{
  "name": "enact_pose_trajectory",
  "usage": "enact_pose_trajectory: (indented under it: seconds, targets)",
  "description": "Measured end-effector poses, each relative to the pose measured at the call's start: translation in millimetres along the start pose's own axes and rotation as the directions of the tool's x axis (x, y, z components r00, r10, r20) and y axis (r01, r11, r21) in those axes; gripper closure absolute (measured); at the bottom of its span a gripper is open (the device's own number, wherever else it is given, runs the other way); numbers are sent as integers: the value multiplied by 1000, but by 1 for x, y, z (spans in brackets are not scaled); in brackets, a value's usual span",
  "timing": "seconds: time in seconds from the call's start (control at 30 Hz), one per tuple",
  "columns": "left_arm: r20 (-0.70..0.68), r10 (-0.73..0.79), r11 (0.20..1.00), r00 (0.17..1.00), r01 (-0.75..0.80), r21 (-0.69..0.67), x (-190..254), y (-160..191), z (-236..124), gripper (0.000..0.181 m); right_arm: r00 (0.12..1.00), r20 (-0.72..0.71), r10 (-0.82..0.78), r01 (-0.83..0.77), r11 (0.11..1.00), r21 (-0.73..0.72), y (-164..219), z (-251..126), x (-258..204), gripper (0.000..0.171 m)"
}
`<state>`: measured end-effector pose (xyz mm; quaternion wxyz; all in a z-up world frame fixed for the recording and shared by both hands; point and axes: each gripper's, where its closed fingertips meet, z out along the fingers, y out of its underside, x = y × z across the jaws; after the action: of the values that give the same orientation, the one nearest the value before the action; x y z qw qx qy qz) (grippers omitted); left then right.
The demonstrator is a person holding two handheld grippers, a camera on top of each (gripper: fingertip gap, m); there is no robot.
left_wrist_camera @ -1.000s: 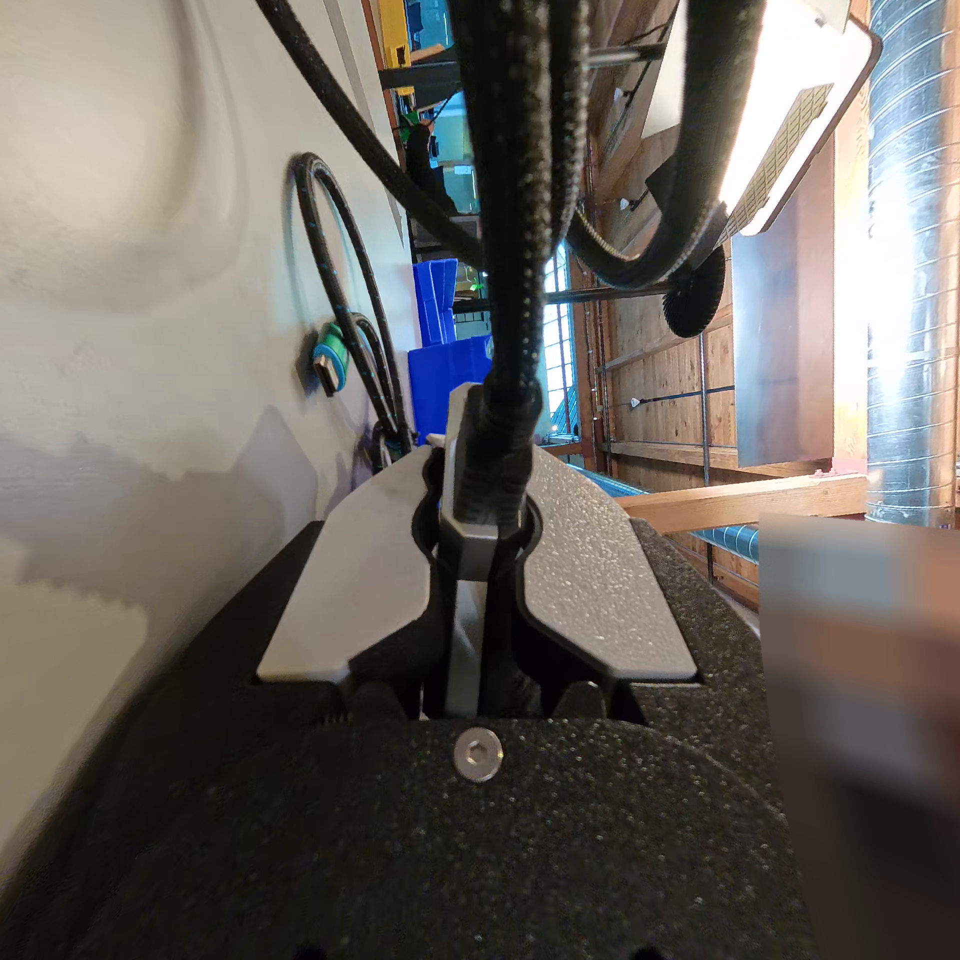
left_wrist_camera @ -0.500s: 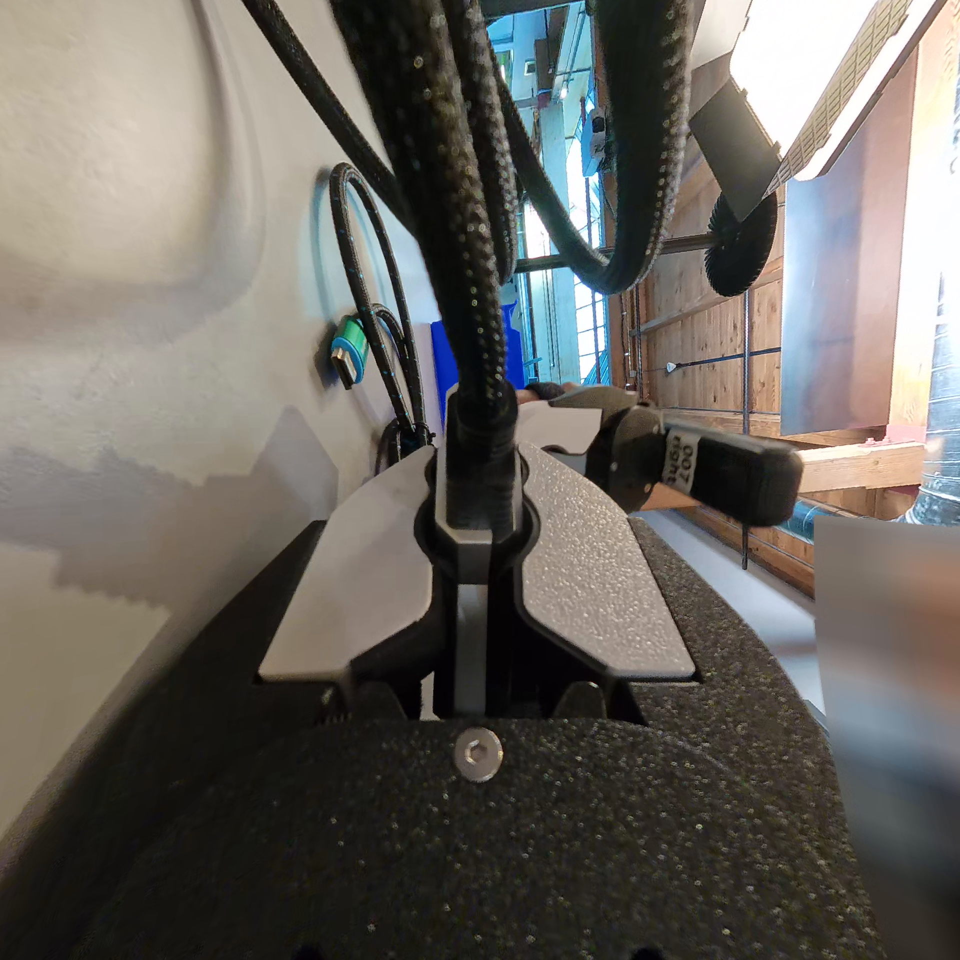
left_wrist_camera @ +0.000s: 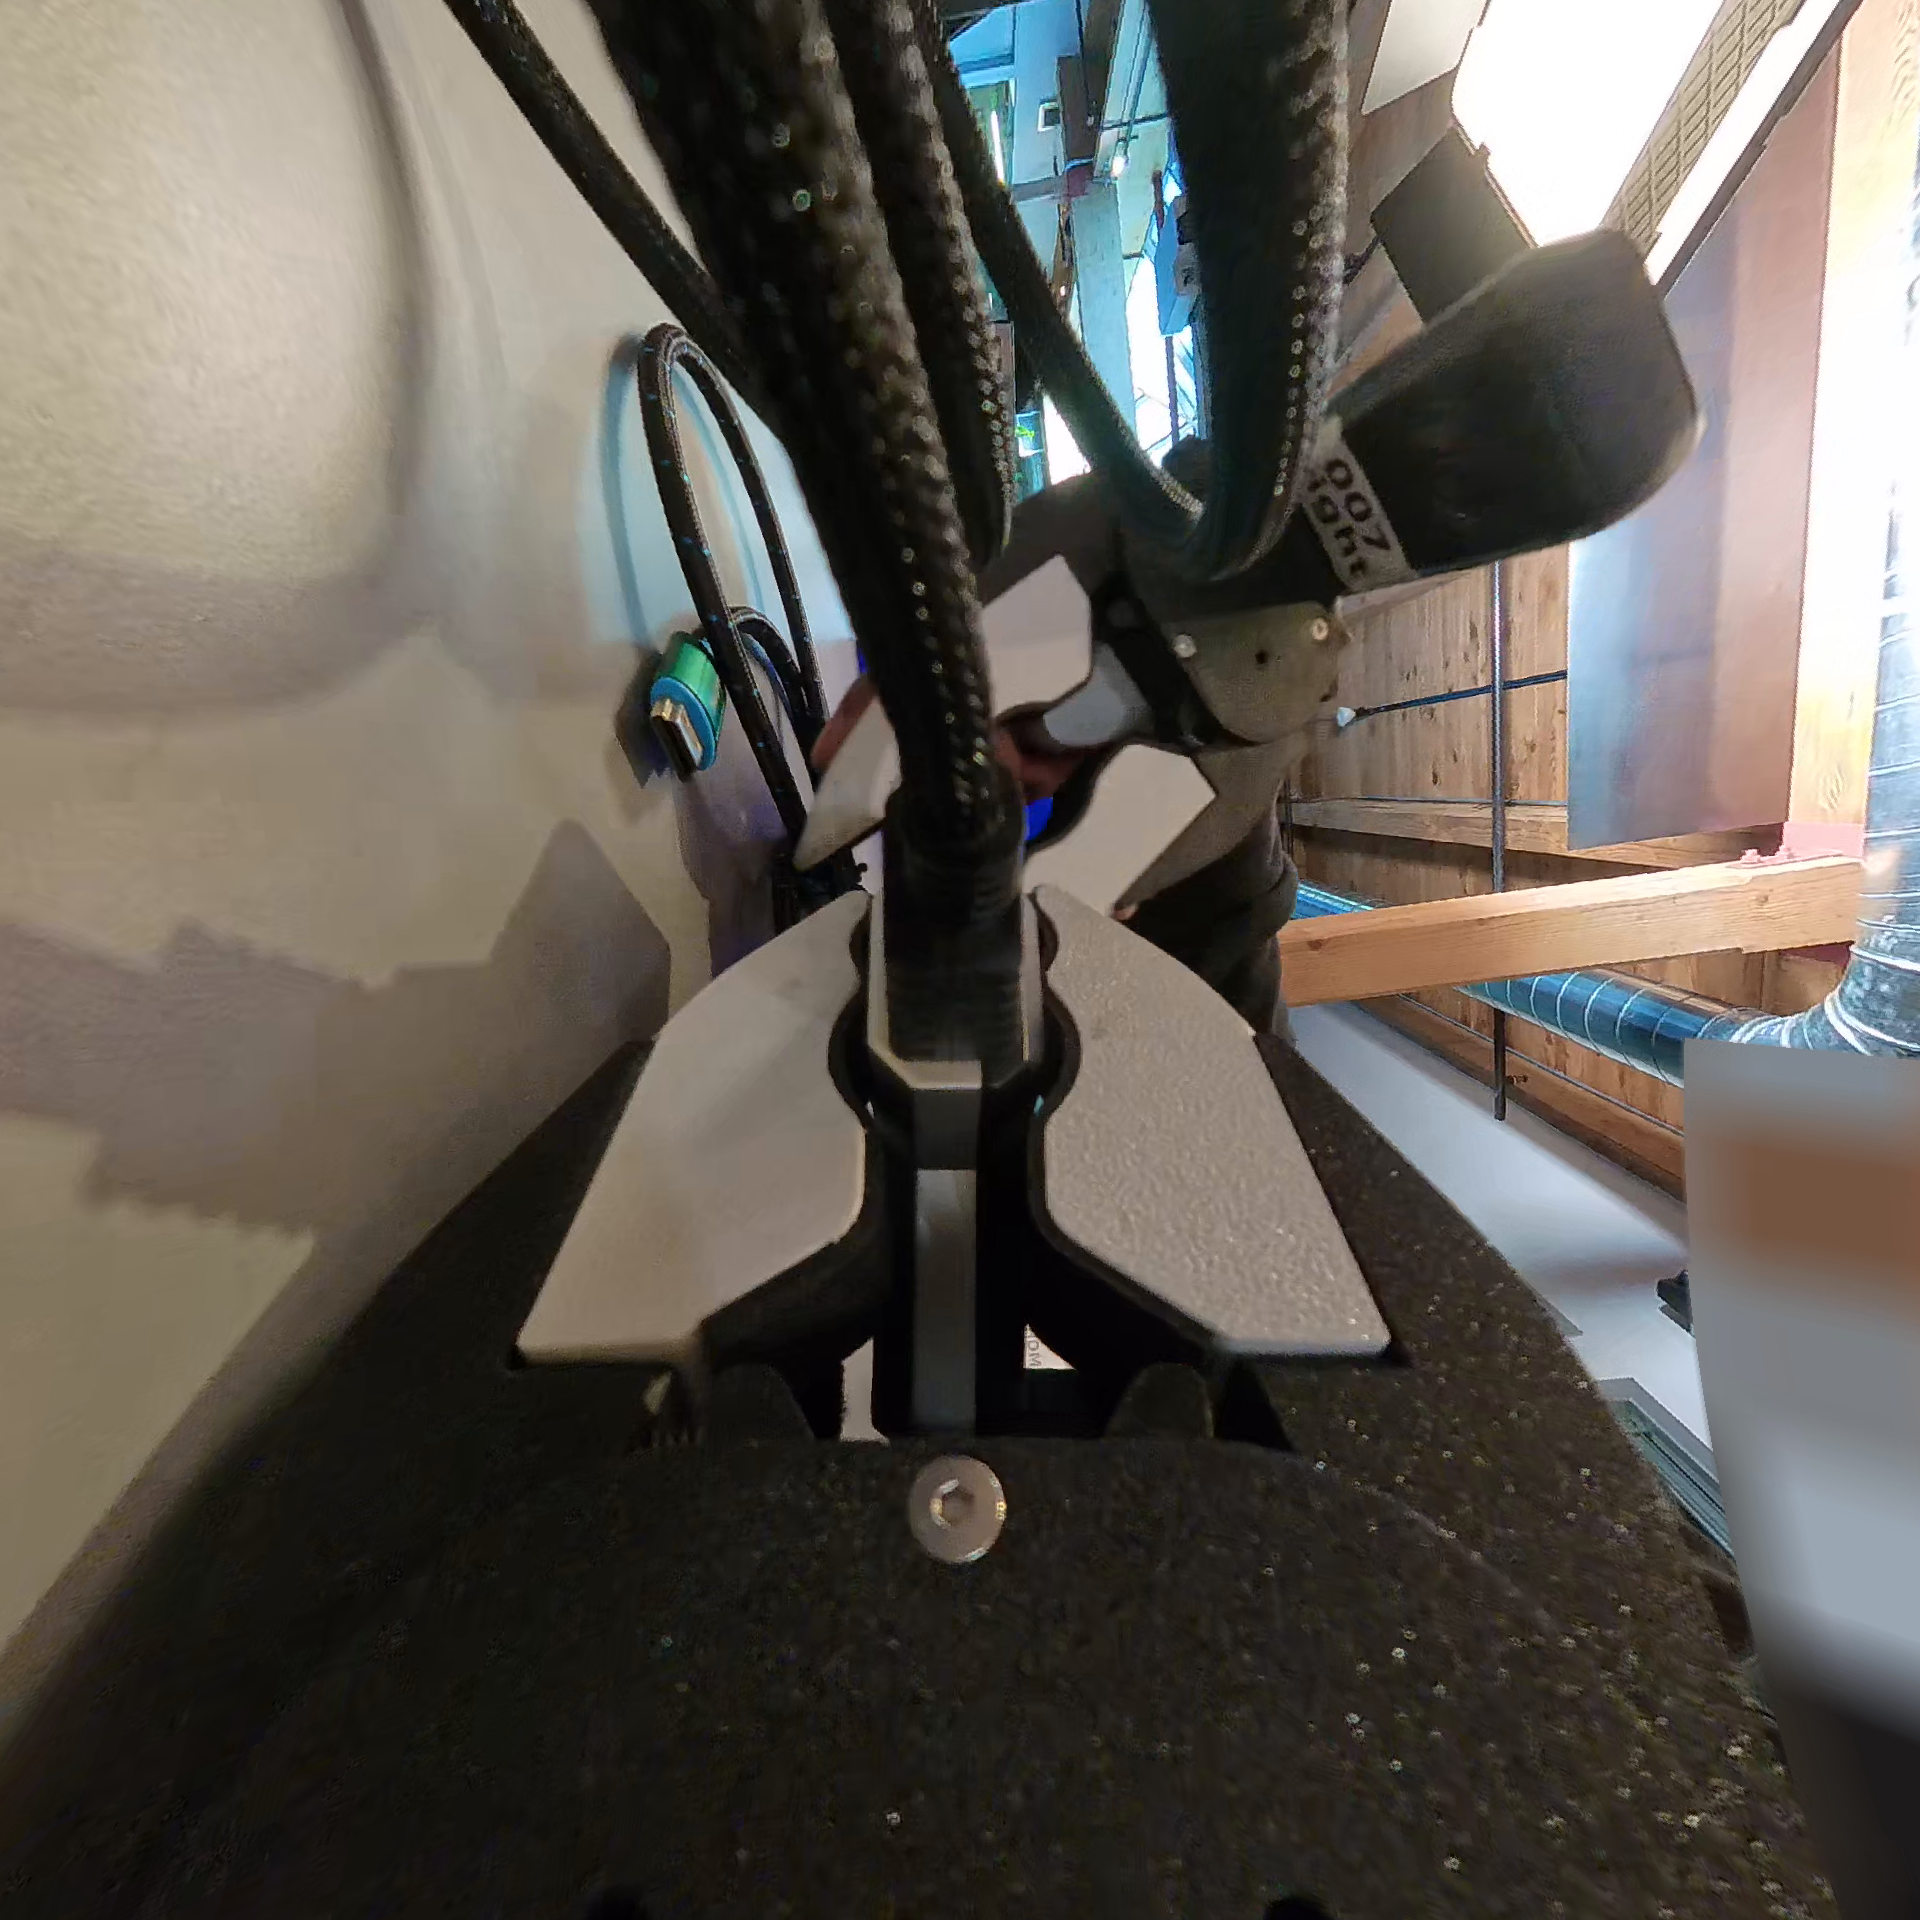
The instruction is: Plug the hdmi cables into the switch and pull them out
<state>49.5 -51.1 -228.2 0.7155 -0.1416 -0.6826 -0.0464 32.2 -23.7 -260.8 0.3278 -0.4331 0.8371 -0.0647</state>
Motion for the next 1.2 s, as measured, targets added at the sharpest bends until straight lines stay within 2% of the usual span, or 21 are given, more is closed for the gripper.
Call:
enact_pose_trajectory:
  seconds: [0.1, 0.13, 0.37, 0.43, 0.53, 0.67, 0.8, 0.9, 1.0, 1.2]
  targets:
    - [2, 4, 1000, 1000, -4, -4, 0, 1, 0, 157, 1000, -10, 26, -27, 996, -87, 12, 12, 7, 146]
    - [2, 6, 1000, 1000, -6, -5, 0, 1, 0, 157, 1000, 0, 30, -30, 994, -102, 15, 14, 7, 154]
    - [3, 11, 1000, 1000, -11, -13, 0, 2, 1, 157, 998, -57, 6, -11, 996, -88, 15, 19, 6, 160]
    - [3, 11, 1000, 1000, -11, -10, 0, 1, 1, 157, 993, -113, -40, 29, 995, -95, 14, 19, 8, 160]
    - [10, 20, 1000, 1000, -21, 16, 0, -4, -2, 158, 946, -296, -129, 103, 990, -100, 8, 13, 23, 160]
    - [-9, 33, 993, 999, -32, 110, 3, -21, -10, 158, 803, -565, -188, 186, 981, -61, -7, -5, 33, 161]
    - [-38, 52, 978, 998, -43, 203, 9, -39, -20, 158, 522, -831, -191, 302, 953, -29, -23, -29, 29, 161]
    - [-29, 78, 968, 997, -69, 240, 9, -47, -25, 158, 331, -927, -175, 338, 940, -57, -25, -35, 24, 161]
    - [-37, 106, 963, 994, -94, 251, 12, -50, -25, 158, 241, -961, -133, 317, 947, -51, -25, -35, 24, 161]
    - [-14, 175, 961, 985, -167, 220, 15, -42, -18, 158, 203, -964, -172, 241, 963, -121, -26, -28, 26, 161]
